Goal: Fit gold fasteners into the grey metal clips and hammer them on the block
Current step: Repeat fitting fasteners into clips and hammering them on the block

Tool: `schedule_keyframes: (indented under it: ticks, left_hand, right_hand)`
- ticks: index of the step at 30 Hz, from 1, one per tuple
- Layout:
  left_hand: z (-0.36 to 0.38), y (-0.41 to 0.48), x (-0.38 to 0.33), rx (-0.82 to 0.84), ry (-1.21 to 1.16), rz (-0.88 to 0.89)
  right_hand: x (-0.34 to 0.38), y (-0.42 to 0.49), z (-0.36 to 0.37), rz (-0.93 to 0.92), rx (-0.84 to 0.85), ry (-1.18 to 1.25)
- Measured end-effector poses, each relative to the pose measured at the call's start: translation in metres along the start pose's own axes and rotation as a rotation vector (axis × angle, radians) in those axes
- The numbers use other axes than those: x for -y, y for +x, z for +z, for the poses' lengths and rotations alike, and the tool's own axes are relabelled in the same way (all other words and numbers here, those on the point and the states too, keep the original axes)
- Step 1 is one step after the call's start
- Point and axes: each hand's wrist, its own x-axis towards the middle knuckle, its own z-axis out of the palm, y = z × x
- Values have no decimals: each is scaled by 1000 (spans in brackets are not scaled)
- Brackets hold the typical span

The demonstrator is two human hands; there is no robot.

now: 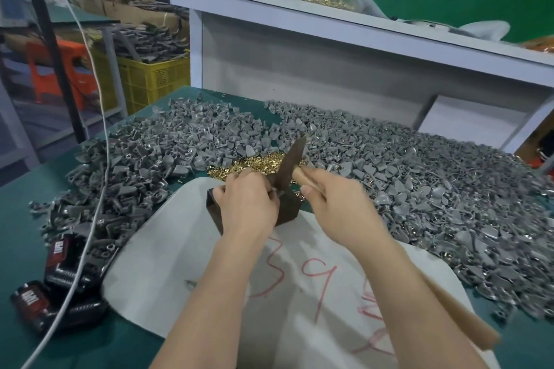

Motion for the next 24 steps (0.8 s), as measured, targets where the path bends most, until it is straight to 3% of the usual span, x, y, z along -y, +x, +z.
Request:
schedule_keyframes:
  ticks: [3,7,13,17,19,21,24]
  left_hand:
    - [-1,0,0,10,-11,-3]
    - [-2,-1,-1,23,-4,-5]
    - [-2,-1,-2,29,7,-16]
    - [0,-2,-4,44,-45,5]
    - [1,-2,-5,51,-88,27]
    - [2,-3,-6,42,-116,54]
    - [2,-3,-9,40,-174,81]
  right_hand:
    - [-11,14,-5,25,-85,121]
    - [-25,27,3,296,-64,334]
    - [-42,35,27,351,131,100]
    - [-43,28,39,383,119,19]
    - [-39,25,34,339,17,-50]
    - [-32,24,23,167,-75,1]
    - [-19,29,12,20,97,293]
